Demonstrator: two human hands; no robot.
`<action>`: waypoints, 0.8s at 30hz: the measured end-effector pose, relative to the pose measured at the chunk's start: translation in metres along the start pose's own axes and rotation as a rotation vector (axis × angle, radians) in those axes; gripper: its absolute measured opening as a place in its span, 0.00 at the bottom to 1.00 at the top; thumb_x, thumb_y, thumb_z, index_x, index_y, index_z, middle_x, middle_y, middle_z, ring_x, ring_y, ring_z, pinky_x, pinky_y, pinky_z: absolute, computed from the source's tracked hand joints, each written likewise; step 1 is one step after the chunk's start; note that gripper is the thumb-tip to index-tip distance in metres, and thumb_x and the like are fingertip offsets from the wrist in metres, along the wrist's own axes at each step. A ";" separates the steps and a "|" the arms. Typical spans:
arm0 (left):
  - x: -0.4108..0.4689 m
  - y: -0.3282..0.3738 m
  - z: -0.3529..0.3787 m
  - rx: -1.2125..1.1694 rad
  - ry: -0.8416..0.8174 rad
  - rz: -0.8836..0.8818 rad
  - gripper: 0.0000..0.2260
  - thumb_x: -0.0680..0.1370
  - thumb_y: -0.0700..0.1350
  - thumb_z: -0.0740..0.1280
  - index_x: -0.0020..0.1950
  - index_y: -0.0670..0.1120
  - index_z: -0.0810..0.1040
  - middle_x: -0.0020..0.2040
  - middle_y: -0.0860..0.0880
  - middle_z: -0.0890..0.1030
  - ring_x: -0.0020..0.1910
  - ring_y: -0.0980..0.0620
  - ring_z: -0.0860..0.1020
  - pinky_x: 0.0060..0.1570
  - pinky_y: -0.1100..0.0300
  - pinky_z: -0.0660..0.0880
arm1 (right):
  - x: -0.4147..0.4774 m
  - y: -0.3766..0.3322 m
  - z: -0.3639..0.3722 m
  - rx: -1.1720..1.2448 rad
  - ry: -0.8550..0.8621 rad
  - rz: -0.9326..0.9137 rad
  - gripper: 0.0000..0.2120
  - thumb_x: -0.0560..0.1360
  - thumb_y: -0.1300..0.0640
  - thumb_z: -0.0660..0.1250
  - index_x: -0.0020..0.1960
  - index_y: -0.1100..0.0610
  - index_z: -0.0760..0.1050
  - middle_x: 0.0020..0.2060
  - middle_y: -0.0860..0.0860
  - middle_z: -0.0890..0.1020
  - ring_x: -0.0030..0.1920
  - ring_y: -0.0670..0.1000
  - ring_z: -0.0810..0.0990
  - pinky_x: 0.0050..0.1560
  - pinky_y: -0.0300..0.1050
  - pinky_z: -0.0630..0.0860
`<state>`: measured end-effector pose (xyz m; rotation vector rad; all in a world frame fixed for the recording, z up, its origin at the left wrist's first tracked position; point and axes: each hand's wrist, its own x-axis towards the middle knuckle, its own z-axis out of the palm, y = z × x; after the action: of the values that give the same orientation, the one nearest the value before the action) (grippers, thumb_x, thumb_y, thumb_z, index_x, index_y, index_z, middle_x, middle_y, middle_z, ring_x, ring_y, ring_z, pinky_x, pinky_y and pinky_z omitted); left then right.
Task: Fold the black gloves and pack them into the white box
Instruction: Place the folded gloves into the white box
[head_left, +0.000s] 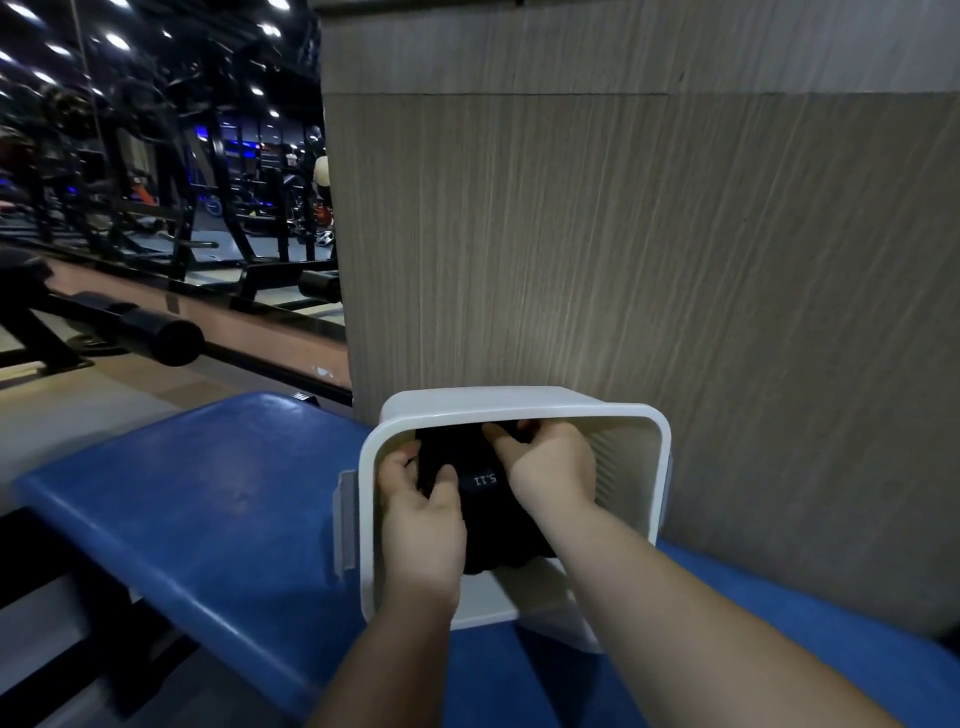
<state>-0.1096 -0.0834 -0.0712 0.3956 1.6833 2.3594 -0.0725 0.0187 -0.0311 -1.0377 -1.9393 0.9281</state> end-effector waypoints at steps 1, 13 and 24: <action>0.001 -0.001 0.001 0.047 0.012 0.040 0.15 0.80 0.45 0.63 0.64 0.58 0.68 0.63 0.54 0.75 0.60 0.52 0.74 0.63 0.50 0.71 | 0.002 0.001 0.000 -0.032 0.002 0.009 0.16 0.68 0.41 0.72 0.37 0.52 0.74 0.37 0.49 0.80 0.41 0.51 0.78 0.42 0.39 0.69; 0.005 -0.014 -0.004 0.744 0.049 0.399 0.20 0.81 0.42 0.57 0.73 0.49 0.66 0.77 0.49 0.58 0.75 0.48 0.57 0.74 0.49 0.57 | 0.005 0.013 0.000 -0.506 -0.230 -0.328 0.16 0.78 0.41 0.57 0.57 0.46 0.78 0.56 0.50 0.81 0.62 0.54 0.72 0.64 0.47 0.61; 0.002 -0.017 -0.005 1.054 0.012 0.497 0.23 0.77 0.37 0.58 0.72 0.48 0.70 0.76 0.50 0.62 0.75 0.51 0.51 0.73 0.62 0.45 | -0.001 0.034 -0.012 -0.670 -0.380 -0.541 0.22 0.80 0.39 0.50 0.72 0.43 0.64 0.73 0.43 0.64 0.74 0.47 0.55 0.73 0.52 0.47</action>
<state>-0.1126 -0.0823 -0.0889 1.0436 2.9859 1.4502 -0.0501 0.0342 -0.0542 -0.6198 -2.7600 0.1618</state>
